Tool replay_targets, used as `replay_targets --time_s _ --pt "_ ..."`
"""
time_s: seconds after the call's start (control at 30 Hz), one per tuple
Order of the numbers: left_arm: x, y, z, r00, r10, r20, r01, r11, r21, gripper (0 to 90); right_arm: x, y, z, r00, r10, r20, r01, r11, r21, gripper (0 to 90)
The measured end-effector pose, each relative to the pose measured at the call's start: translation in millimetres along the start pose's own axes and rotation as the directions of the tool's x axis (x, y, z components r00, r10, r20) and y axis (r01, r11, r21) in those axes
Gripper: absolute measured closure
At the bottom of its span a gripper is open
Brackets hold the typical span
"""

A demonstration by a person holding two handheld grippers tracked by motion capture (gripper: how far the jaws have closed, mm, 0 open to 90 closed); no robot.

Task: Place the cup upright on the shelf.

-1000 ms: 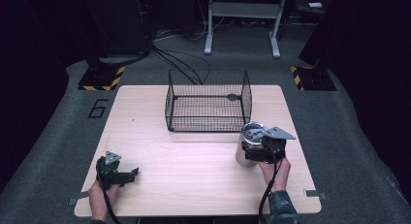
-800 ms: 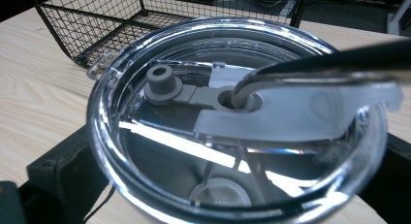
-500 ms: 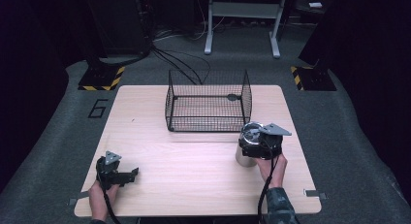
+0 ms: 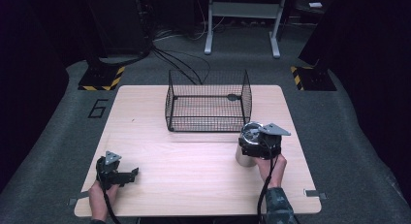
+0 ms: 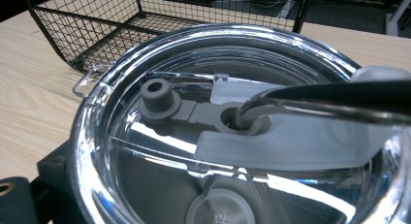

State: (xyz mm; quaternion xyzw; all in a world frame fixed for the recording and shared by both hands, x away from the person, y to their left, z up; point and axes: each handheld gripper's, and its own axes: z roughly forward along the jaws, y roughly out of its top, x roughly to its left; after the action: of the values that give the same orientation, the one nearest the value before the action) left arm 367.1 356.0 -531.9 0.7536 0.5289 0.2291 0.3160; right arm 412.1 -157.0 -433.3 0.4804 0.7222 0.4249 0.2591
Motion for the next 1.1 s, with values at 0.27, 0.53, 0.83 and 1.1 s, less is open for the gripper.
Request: replay_targets --time_s 0.27,0.53,0.83,1.1 --pt "0.0 0.0 0.0 1.0000 -0.001 0.000 0.001 1.0000 0.000 0.3 0.7 -0.8 -0.2 1.0000 -0.007 0.006 0.007 1.000 -0.012 3.1" --pt "-0.1 0.0 0.0 1.0000 -0.001 0.000 0.001 1.0000 0.000 0.3 0.2 -0.5 -0.5 0.9999 -0.011 0.007 0.011 1.000 -0.010 3.3" --pt "0.0 0.0 0.0 1.0000 -0.001 0.000 0.001 1.0000 0.000 0.3 1.5 4.2 -6.1 0.9996 -0.027 0.008 0.027 1.000 -0.012 3.3" --pt "-0.2 -0.1 0.0 1.0000 -0.003 -0.001 0.003 1.0000 -0.001 0.3 3.5 12.3 -11.5 0.9990 -0.044 -0.002 0.044 0.999 -0.021 3.3"
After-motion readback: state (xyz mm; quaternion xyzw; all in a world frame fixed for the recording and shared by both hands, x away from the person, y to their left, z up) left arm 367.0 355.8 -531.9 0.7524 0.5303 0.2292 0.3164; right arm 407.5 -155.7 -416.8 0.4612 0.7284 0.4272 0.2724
